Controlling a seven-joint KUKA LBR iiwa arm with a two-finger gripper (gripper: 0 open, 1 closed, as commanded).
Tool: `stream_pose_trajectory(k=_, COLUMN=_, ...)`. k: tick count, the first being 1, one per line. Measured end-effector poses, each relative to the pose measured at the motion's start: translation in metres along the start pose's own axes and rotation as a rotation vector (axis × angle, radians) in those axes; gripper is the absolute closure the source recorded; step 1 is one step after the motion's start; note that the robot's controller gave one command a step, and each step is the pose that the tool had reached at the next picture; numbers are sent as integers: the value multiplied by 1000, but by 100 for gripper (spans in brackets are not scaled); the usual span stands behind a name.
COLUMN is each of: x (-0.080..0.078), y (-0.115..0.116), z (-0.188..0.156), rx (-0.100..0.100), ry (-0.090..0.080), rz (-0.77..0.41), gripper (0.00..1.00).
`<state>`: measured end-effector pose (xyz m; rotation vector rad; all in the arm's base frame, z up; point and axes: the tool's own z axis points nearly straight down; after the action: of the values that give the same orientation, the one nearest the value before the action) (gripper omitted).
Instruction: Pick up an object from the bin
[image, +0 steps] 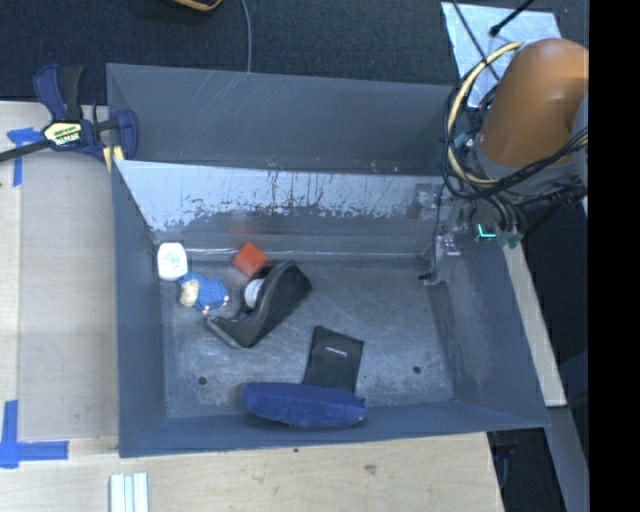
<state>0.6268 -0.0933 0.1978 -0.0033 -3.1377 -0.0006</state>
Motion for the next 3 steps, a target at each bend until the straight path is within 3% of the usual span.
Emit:
stream_pose_trajectory(k=1, x=89, y=41, z=67, rx=-2, ry=3, rz=-153, gripper=0)
stream_pose_trajectory(k=2, x=115, y=119, z=120, rx=-4, ry=0, rz=-155, gripper=0)
stream_pose_trajectory(k=3, x=112, y=114, z=117, rx=1, ry=-8, rz=-148, gripper=100)
